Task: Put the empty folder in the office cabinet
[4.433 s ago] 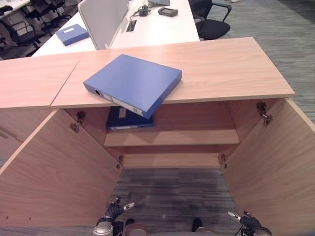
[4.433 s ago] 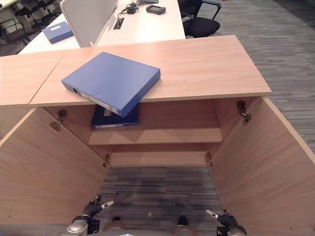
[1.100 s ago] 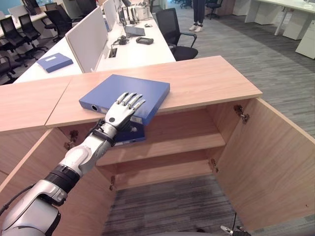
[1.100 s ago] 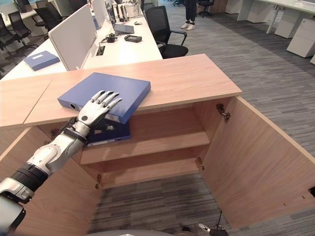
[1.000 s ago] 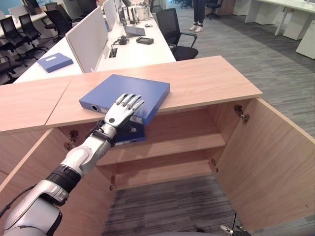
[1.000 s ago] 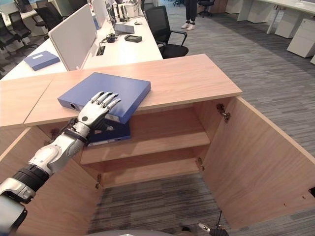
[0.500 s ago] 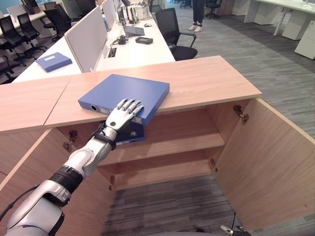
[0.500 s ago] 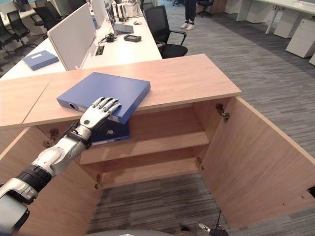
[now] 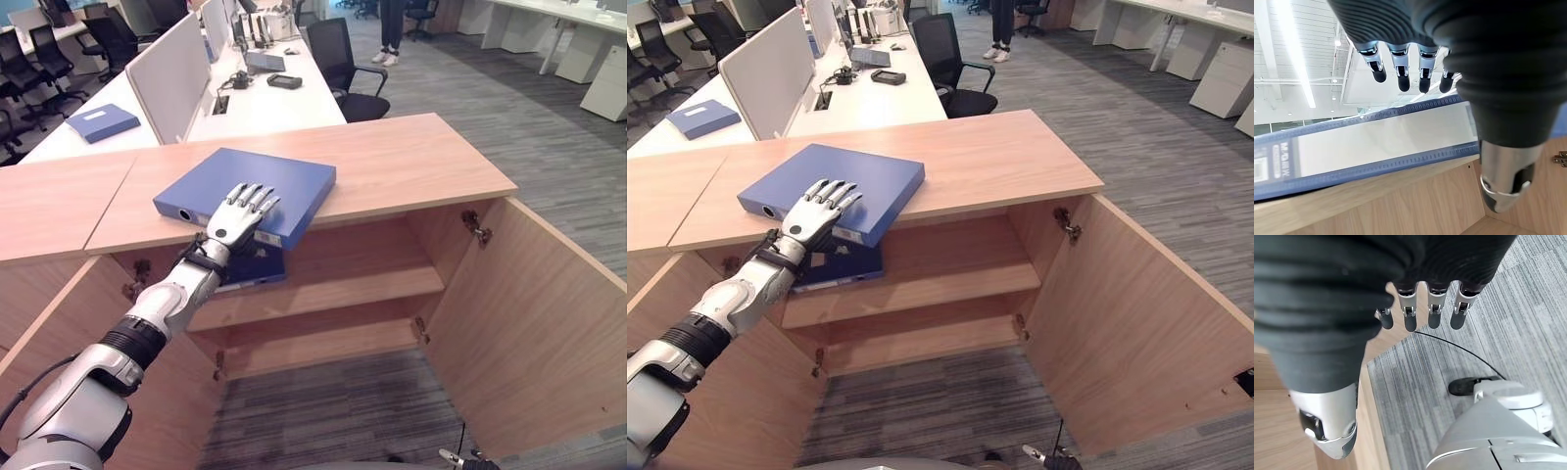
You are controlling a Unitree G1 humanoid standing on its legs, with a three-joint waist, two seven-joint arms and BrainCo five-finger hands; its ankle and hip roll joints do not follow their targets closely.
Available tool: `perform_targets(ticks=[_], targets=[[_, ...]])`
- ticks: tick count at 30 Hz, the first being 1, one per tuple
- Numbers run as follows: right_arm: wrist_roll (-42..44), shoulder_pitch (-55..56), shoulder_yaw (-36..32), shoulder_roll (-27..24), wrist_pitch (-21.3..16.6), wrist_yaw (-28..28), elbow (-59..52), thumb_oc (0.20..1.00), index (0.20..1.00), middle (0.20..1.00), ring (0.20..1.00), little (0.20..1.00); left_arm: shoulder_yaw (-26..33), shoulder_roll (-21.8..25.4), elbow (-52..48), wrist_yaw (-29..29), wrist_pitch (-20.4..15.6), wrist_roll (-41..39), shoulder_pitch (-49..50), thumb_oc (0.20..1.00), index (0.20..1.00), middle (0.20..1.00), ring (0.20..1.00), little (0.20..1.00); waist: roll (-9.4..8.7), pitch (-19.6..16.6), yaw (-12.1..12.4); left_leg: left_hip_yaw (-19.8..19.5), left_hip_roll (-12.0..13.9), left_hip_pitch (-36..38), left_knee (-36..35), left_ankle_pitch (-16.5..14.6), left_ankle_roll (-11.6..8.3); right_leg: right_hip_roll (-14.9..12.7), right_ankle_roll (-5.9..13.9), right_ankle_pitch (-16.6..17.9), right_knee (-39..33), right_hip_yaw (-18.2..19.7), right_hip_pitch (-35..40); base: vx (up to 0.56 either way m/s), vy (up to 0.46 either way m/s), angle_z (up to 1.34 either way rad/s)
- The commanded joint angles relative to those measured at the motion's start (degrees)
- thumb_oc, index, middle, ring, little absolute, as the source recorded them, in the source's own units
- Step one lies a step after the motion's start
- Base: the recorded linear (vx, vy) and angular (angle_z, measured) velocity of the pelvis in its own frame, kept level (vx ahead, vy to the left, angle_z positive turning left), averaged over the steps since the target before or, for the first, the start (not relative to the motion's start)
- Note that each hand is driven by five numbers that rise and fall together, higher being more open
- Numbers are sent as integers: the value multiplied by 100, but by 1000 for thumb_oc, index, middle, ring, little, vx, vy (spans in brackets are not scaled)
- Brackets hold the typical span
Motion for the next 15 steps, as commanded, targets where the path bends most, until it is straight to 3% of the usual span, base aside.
perform_targets(ticks=[1, 15], targets=[[111, -422, 44, -132, -109, -6, 176, 1000, 1000, 1000, 1000, 1000, 112, 108, 449, 204, 100, -160, -1200, 1000, 1000, 1000, 1000, 1000, -39, 287, -84, -114, -61, 349, 71, -716, -71, 83, 295, -641, 78, -104, 421, 0, 0, 0], [156, -451, 49, -149, -121, -1, 130, 1000, 1000, 1000, 1000, 1000, 10, 3, 804, 181, 125, -246, -1310, 1000, 1000, 1000, 1000, 1000, -52, 270, -135, -62, -56, 350, 71, -711, -79, 86, 299, -630, 80, -73, 407, -1, 1, -1]])
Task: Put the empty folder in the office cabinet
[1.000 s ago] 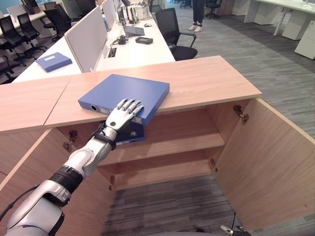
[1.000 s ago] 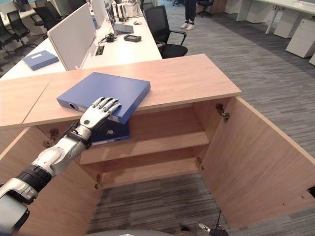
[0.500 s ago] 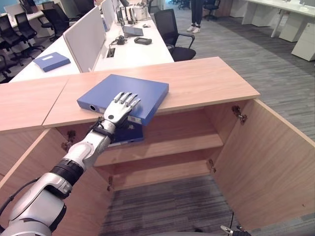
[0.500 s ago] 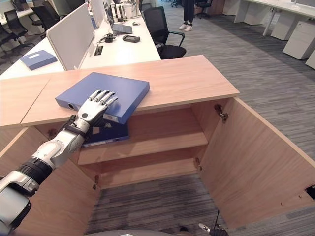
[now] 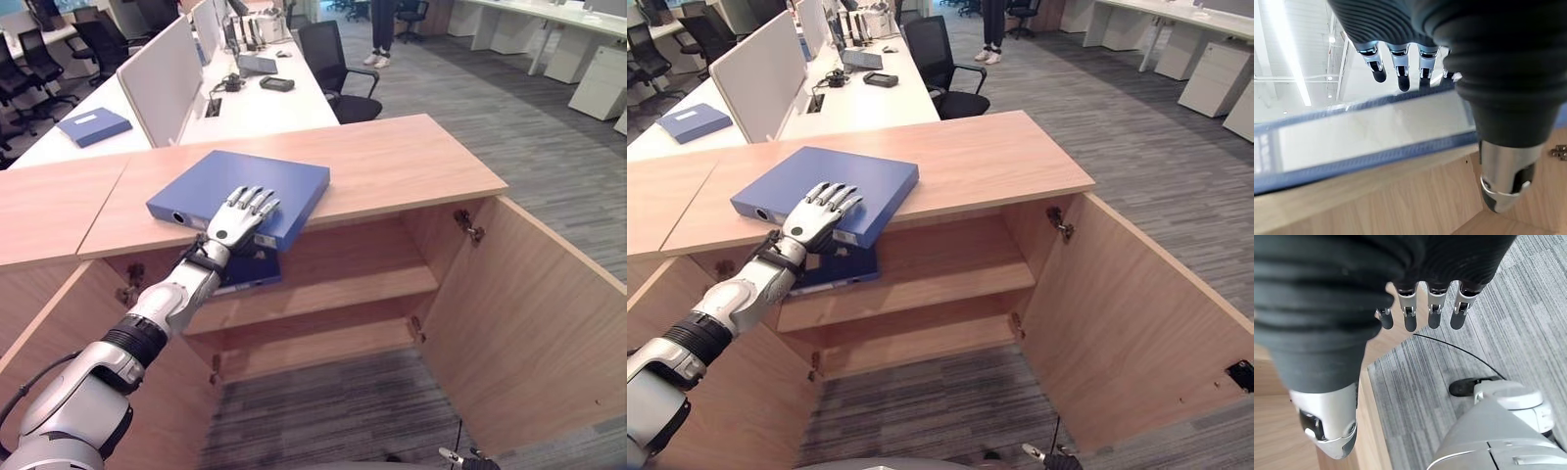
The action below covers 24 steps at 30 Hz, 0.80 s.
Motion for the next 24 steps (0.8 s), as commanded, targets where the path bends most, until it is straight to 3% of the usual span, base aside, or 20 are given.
perform_targets(ticks=[1, 3, 4, 5, 24], targets=[[171, -427, 39, -152, -127, -2, 132, 1000, 1000, 1000, 1000, 1000, 28, 15, 529, 168, 114, -245, -1300, 1000, 1000, 1000, 1000, 1000, -51, 267, -19, -128, -58, 332, 71, -707, -75, 83, 294, -638, 80, -139, 426, -2, 1, -6], [171, -427, 39, -152, -128, -2, 132, 1000, 1000, 1000, 1000, 1000, 26, 14, 532, 169, 114, -246, -1303, 765, 765, 765, 765, 765, -51, 267, -18, -128, -58, 332, 71, -707, -75, 83, 294, -638, 81, -138, 425, -1, -1, -4], [177, -436, 48, -153, -131, -10, 131, 1000, 1000, 1000, 1000, 1000, 13, -5, 572, 171, 126, -272, -1334, 373, 373, 373, 373, 373, -50, 265, -22, -131, -55, 329, 71, -702, -76, 83, 293, -636, 84, -137, 420, 0, 0, 0], [180, -438, 58, -154, -134, -19, 124, 1000, 1000, 1000, 1000, 1000, 5, -19, 616, 179, 145, -293, -1357, 200, 200, 200, 200, 200, -49, 268, -23, -131, -52, 326, 71, -698, -78, 84, 292, -635, 85, -139, 417, 0, 0, 0], [361, -432, -19, -111, -152, -28, 137, 1000, 1000, 1000, 1000, 1000, 112, 20, 601, 161, 120, -480, -1262, 200, 200, 200, 200, 200, -43, 258, -21, -121, -44, 351, 71, -703, -80, 94, 284, -657, 86, -141, 441, 0, 0, 0]])
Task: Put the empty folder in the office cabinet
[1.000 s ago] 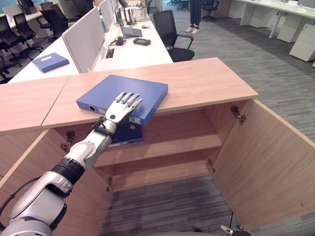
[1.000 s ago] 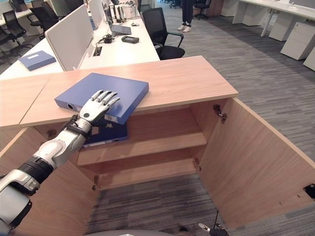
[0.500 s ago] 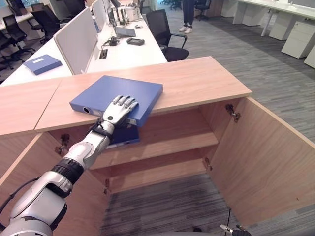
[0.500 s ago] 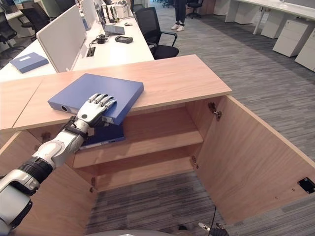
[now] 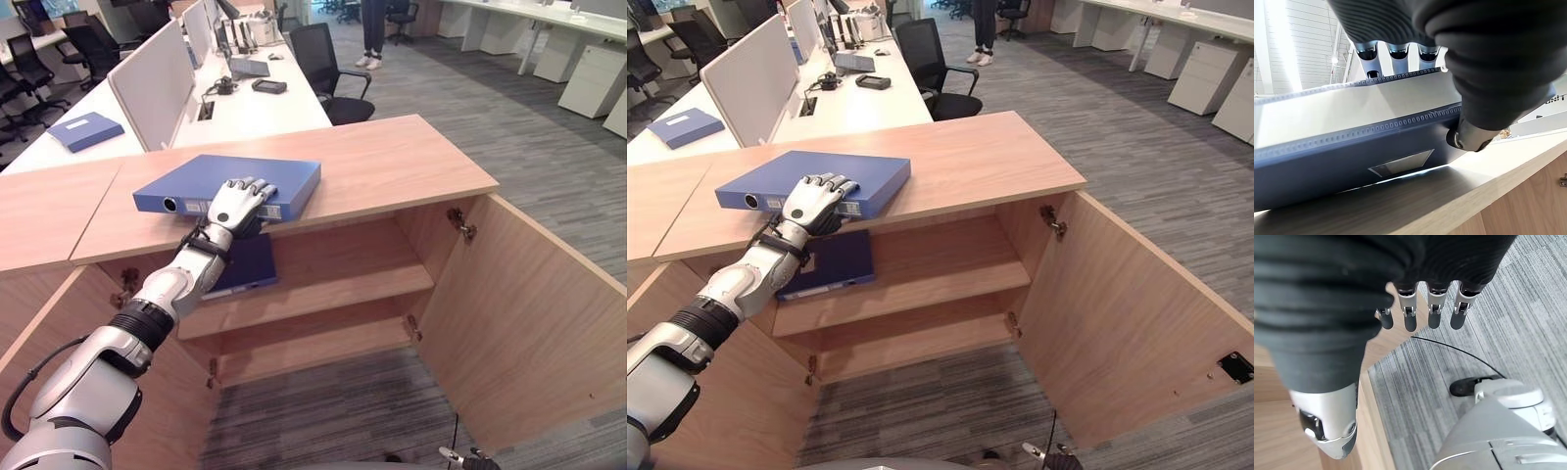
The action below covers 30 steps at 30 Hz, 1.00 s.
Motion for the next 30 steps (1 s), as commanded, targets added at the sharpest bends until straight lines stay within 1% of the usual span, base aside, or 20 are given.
perform_targets(ticks=[1, 6, 13, 19, 21, 22, 26, 27, 30], targets=[[140, -428, -22, -108, -150, -27, 145, 1000, 1000, 1000, 1000, 1000, 112, 180, 485, -56, 60, -368, -781, 200, 200, 200, 200, 200, -56, 283, -15, -162, -53, 327, 71, -703, -78, 85, 285, -672, 86, -183, 447, 0, 0, 0], [161, -438, -30, -97, -150, -27, 137, 1000, 1000, 1000, 1000, 1000, 95, 220, 424, -68, 40, -350, -814, 200, 200, 200, 200, 200, -55, 270, -6, -171, -49, 329, 71, -698, -79, 87, 286, -678, 86, -200, 465, 0, 0, 0], [208, -483, -20, -87, -150, -18, 140, 1000, 1000, 1000, 1000, 1000, 111, 440, 94, 16, 35, -373, -1120, 200, 200, 200, 200, 200, -37, 253, 38, -203, -49, 314, 71, -684, -84, 82, 288, -685, 87, -235, 471, 0, 0, 0], [243, -533, -11, -64, -141, -2, 136, 1000, 1000, 1000, 1000, 1000, 65, 844, -472, 101, -3, -275, -1491, 200, 200, 200, 200, 200, -5, 246, 105, -220, -56, 269, 71, -662, -85, 68, 299, -665, 76, -281, 449, 0, 0, 0], [252, -533, -13, -56, -137, 5, 140, 1000, 1000, 1000, 1000, 1000, 85, 900, -601, 120, -20, -265, -1519, 200, 200, 200, 200, 200, 4, 243, 123, -231, -61, 259, 71, -658, -84, 66, 298, -663, 76, -285, 451, 0, 0, 0], [253, -542, -17, -42, -130, 5, 163, 1000, 1000, 1000, 1000, 1000, 149, 1038, -842, 141, -55, -269, -1571, 200, 200, 200, 200, 200, 11, 233, 149, -253, -67, 244, 71, -650, -83, 63, 297, -665, 71, -300, 450, 0, 0, 0], [262, -572, -13, -34, -127, 1, 188, 1000, 1000, 1000, 1000, 1000, 234, 1244, -1175, 205, -114, -310, -1680, 200, 200, 200, 200, 200, 26, 231, 196, -287, -79, 217, 71, -636, -84, 56, 295, -660, 68, -328, 451, -10, -10, 5], [250, -572, 0, -18, -131, 7, 186, 1000, 1000, 1000, 1000, 1000, 291, 1393, -1435, 230, -160, -300, -1723, 200, 200, 200, 200, 200, 35, 226, 226, -307, -88, 196, 71, -625, -88, 56, 292, -664, 69, -356, 454, -2, -9, 11], [235, -549, 11, -9, -140, 21, 173, 1000, 1000, 1000, 1000, 1000, 439, 1582, -1785, 299, -258, -347, -1734, 200, 200, 200, 200, 200, 31, 202, 281, -344, -93, 177, 71, -618, -92, 53, 289, -668, 74, -397, 457, -1, -13, 9]])
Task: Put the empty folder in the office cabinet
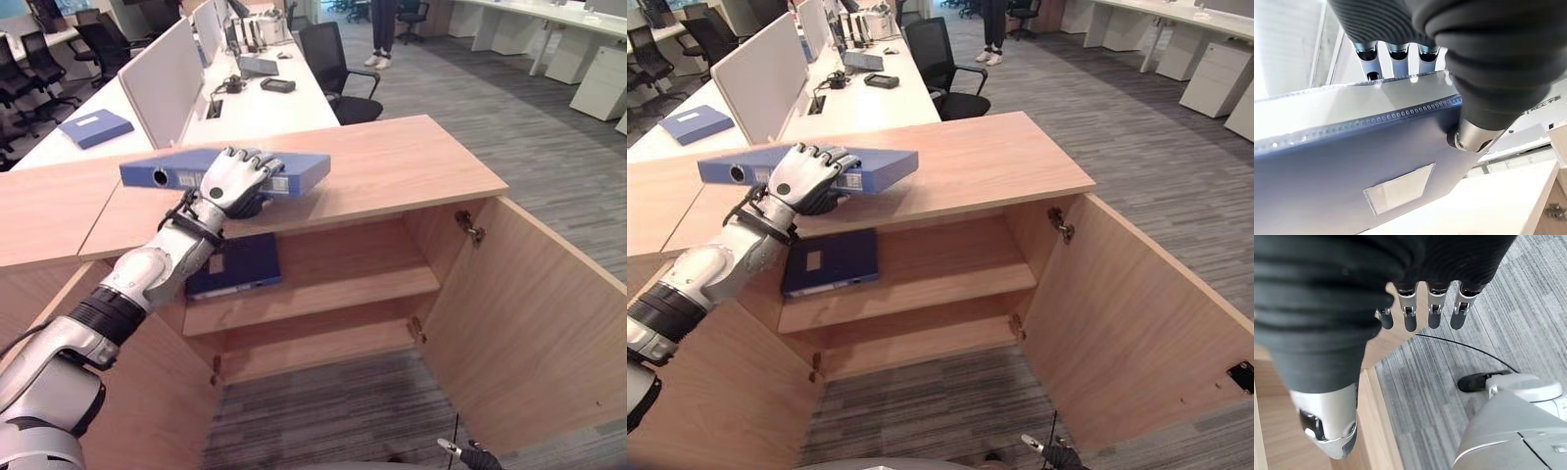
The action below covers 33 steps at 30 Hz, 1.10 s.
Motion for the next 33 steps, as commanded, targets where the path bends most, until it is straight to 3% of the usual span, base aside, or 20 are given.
perform_targets(ticks=[1, 7, 16, 20, 21, 33], targets=[[217, -415, 10, -30, -144, 11, 179, 1000, 1000, 1000, 1000, 1000, 556, 446, -18, 421, 5, -186, -1343, 200, 200, 200, 200, 200, -8, 202, 111, -224, -101, 224, 69, -620, -92, 62, 293, -671, 74, -264, 424, 4, -15, 8], [196, -422, 8, 29, -133, 3, 203, 1000, 1000, 1000, 1000, 1000, 1243, 420, -556, 525, -143, -650, -976, 200, 200, 200, 200, 200, -36, 197, 191, -296, -100, 211, 69, -605, -104, 59, 264, -686, 72, -326, 469, -1, -6, 2], [157, -451, 8, 113, -126, 44, 99, 1000, 1000, 1000, 1000, 1000, 2773, -235, -1551, 505, -613, -2051, 170, 200, 200, 200, 200, 200, -66, 190, 285, -389, -95, 177, 69, -571, -119, 76, 209, -703, 67, -389, 488, -19, -20, 7], [145, -504, 6, 98, -110, 89, 0, 1000, 1000, 1000, 1000, 1000, 3306, -812, -2081, 363, -1102, -3530, 728, 200, 200, 200, 200, 200, -69, 198, 319, -420, -89, 161, 69, -555, -112, 80, 174, -707, 61, -401, 501, -4, -8, 0], [154, -557, 11, 100, -107, 128, -73, 1000, 1000, 1000, 1000, 1000, 3550, -1168, -2344, -24, -1510, -4798, 1066, 200, 200, 200, 200, 200, -77, 212, 358, -427, -87, 112, 69, -475, -105, 81, 154, -640, 55, -418, 460, -52, -25, 2], [119, -630, -3, 56, -52, 257, -86, 1000, 1000, 1000, 1000, 1000, 4141, -1495, -2945, -1114, -1696, -7068, 2227, 200, 200, 200, 200, 200, -70, 239, 500, -493, -99, 78, 69, -468, -89, 78, 119, -634, 49, -457, 475, -5, -3, 2]])
